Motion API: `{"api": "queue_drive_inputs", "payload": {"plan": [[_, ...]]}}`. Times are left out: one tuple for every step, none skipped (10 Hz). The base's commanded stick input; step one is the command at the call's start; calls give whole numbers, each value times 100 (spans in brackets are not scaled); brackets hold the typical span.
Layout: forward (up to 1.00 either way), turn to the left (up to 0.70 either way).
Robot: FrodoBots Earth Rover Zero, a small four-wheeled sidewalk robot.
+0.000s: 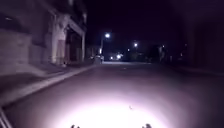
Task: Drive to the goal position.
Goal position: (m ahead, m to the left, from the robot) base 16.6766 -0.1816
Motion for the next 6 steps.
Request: {"api": "queue_drive_inputs", "payload": {"plan": [[50,0],[50,0],[50,0],[50,0],[50,0],[50,0]]}}
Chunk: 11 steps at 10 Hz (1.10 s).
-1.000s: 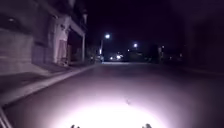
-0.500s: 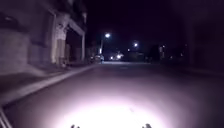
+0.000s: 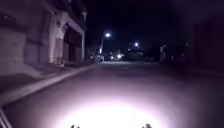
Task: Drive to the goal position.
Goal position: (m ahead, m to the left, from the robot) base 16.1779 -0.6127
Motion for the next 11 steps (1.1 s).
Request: {"api": "queue_drive_inputs", "payload": {"plan": [[50,0],[50,0],[50,0],[50,0],[50,0],[50,0],[50,0],[50,0],[50,0],[50,0],[50,0]]}}
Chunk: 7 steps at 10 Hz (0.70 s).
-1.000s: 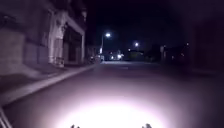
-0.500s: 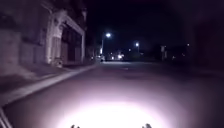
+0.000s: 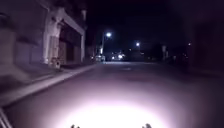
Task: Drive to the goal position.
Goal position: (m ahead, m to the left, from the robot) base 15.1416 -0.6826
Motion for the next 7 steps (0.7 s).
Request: {"api": "queue_drive_inputs", "payload": {"plan": [[50,0],[50,0],[50,0],[50,0],[50,0],[50,0],[50,0]]}}
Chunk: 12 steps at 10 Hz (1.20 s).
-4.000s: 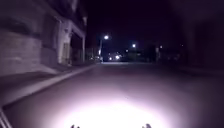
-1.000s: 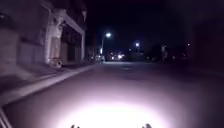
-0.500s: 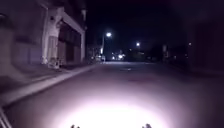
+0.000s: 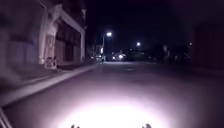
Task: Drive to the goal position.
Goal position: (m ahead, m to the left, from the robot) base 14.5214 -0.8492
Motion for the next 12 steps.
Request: {"api": "queue_drive_inputs", "payload": {"plan": [[50,0],[50,0],[50,0],[50,0],[50,0],[50,0],[50,0],[50,0],[50,0],[50,0],[50,0],[50,0]]}}
